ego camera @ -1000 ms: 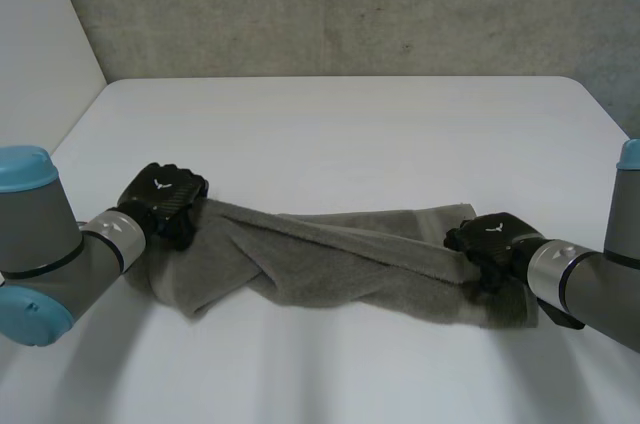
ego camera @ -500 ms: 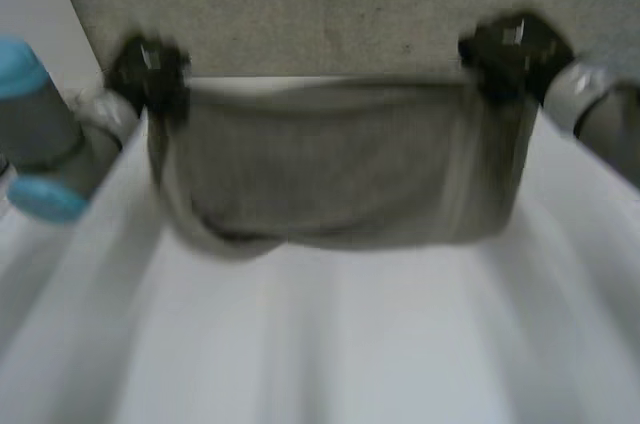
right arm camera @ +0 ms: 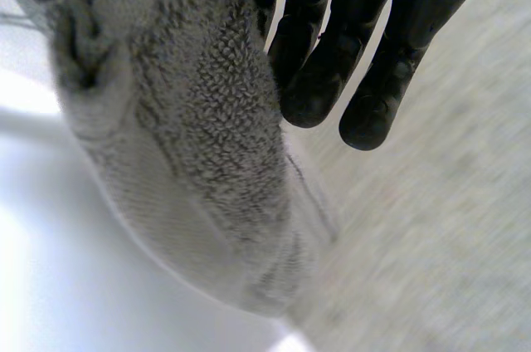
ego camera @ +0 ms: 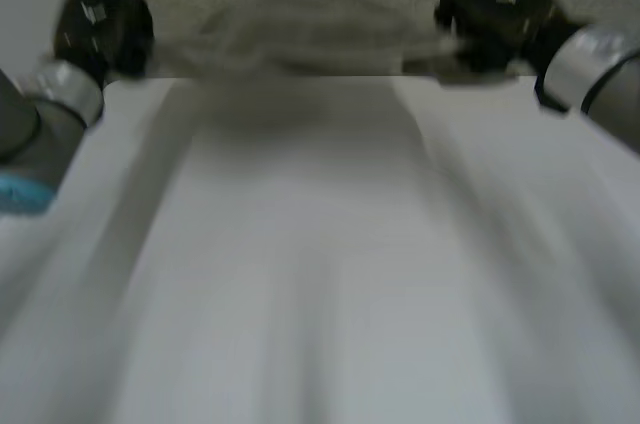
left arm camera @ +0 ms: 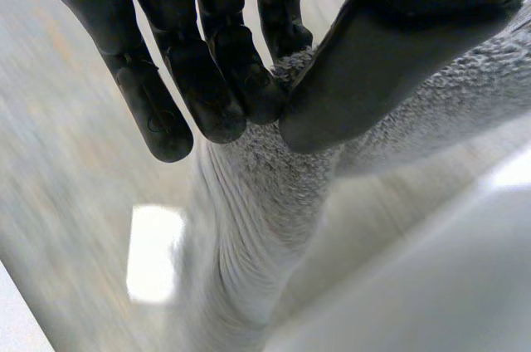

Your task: Fold the towel.

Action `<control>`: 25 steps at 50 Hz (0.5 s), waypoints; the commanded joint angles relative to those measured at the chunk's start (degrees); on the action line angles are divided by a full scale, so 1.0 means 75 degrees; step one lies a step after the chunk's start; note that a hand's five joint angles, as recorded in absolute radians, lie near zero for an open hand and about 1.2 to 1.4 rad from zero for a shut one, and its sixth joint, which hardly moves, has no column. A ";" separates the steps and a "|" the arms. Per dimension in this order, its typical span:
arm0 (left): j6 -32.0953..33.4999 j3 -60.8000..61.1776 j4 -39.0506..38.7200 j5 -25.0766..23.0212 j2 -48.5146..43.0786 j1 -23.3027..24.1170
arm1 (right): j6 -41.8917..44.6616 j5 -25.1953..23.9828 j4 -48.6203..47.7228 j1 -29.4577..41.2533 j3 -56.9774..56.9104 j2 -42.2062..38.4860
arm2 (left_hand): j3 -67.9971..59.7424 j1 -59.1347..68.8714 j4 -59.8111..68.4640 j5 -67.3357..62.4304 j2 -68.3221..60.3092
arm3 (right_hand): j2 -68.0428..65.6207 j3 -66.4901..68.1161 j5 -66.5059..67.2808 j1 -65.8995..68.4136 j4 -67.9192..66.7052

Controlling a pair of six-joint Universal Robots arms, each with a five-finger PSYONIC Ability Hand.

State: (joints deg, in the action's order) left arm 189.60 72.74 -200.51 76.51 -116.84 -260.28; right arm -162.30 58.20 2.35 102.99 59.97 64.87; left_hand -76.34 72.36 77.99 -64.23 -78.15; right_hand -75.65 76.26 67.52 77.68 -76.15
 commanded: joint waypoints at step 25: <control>0.3091 0.2665 -0.0758 -0.0510 -0.1483 -0.0136 | 0.1882 0.0854 -0.0981 -0.0512 0.4121 -0.0306 | 0.5834 -0.5303 -0.6053 0.5553 0.6075 | -0.0580 0.0499 0.0331 0.0309 -0.0513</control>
State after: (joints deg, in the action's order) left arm 213.10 92.95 -205.74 72.70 -127.99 -261.27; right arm -148.00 64.50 -5.28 99.69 91.01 61.97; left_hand -35.34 33.20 35.39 -23.36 -36.51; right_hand -75.65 76.26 67.52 77.71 -76.15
